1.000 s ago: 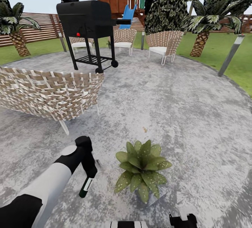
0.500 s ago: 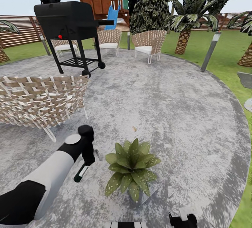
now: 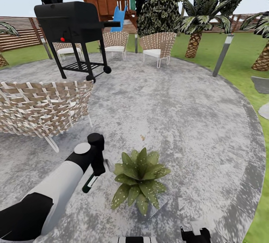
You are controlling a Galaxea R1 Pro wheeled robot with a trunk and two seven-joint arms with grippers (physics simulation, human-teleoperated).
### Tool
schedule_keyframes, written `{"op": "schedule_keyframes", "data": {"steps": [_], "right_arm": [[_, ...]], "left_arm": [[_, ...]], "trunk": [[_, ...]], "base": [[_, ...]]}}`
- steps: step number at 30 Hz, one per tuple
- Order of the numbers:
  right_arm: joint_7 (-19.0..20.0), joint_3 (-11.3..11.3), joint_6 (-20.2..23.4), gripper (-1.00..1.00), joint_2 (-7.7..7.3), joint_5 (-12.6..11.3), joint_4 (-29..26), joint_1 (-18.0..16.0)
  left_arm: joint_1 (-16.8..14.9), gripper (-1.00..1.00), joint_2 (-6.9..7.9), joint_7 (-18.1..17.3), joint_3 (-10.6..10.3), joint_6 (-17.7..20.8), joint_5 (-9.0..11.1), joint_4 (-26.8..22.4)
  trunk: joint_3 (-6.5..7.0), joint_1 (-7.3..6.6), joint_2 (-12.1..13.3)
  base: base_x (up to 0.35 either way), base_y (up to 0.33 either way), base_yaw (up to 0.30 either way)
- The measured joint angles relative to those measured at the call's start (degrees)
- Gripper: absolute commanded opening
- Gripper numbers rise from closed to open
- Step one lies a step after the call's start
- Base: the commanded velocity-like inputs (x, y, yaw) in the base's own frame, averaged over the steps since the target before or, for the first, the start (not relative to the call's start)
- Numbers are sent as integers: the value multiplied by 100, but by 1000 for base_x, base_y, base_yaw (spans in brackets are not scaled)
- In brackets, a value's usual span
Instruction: Pick up the pesticide atomizer in the garden and spray insectifuge to fully cover both potted plants in the garden.
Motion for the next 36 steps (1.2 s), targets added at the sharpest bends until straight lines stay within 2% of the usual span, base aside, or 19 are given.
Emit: {"op": "schedule_keyframes", "data": {"steps": [4,14,20,25,36], "right_arm": [[1,-1,1,100,-1,0,-1,0],[2,0,2,100,2,0,-1,0],[0,0,0,100,7,0,1,-1],[1,-1,0,100,8,1,1,-1],[1,-1,0,100,8,-1,1,-1]], "left_arm": [[1,-100,97,0,-1,-3,-3,1],[38,-100,131,-2,-18,28,-21,0],[99,-100,268,-1,-65,24,-28,9],[259,-100,402,-3,11,53,-30,36],[300,-100,386,-4,18,63,20,30]], "trunk": [[10,1,0],[38,0,0],[41,0,0],[41,0,0],[41,0,0]], "base": [[-40,60,-240],[13,266,-232],[3,23,-22],[0,1,-1],[97,76,0]]}}
